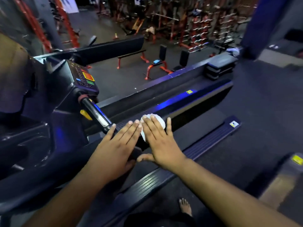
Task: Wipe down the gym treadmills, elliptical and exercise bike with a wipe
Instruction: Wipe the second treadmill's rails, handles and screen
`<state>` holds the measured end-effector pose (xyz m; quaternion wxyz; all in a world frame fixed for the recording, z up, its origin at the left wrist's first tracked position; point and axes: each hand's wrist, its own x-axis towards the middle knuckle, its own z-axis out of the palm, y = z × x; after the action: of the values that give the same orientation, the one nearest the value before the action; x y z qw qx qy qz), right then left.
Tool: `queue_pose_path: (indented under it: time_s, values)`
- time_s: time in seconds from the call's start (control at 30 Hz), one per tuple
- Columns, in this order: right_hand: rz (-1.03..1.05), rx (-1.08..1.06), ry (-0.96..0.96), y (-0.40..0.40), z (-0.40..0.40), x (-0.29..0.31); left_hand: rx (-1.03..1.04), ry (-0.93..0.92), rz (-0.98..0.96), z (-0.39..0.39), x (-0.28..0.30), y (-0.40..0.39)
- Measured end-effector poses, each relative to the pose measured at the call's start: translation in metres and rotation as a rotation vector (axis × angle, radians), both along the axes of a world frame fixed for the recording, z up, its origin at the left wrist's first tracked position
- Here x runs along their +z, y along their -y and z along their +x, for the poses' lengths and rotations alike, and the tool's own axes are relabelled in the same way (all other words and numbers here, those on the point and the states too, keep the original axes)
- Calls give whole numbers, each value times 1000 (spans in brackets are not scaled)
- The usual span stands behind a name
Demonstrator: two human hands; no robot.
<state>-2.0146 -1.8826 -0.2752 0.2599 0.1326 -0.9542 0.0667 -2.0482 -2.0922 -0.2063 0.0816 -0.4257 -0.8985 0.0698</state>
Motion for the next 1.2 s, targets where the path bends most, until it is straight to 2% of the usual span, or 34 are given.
queue_pose_path:
  time_s: [0.1, 0.23, 0.33, 0.4, 0.47, 0.57, 0.67, 0.8, 0.9, 1.07, 1.13, 1.2]
  values:
    - [17, -113, -12, -21, 3, -12, -70, 21, -54, -7, 2, 2]
    - [-254, -412, 116, -35, 0, -5, -167, 92, -24, -21, 6, 1]
    - [-331, -274, 134, 13, 0, -8, -137, 140, 0, -31, 7, -2]
    - [-274, -106, 68, 44, 6, -22, -117, 153, 22, -33, 5, -3]
    - [-222, -38, -5, 51, 11, -28, -112, 146, 56, -32, 3, 0]
    - [-217, -143, -95, 17, -5, -17, -108, 124, 51, -33, 4, -1]
    - [-295, -280, -38, -13, -22, -1, -79, 134, 48, -31, 5, -3]
    - [-320, -167, -6, 17, -18, -1, -78, 173, 83, -33, 5, -2]
    - [-284, -39, -27, 64, 2, -28, -94, 210, 111, -34, 3, 0]
    - [-184, -158, -33, 49, 4, -72, -141, 201, 77, -34, 7, 2]
    - [-274, -220, -6, 38, 3, -68, -141, 149, 24, -32, 6, -1]
    - [-464, -252, 23, 56, 3, -50, -157, 86, 7, -30, 4, 0]
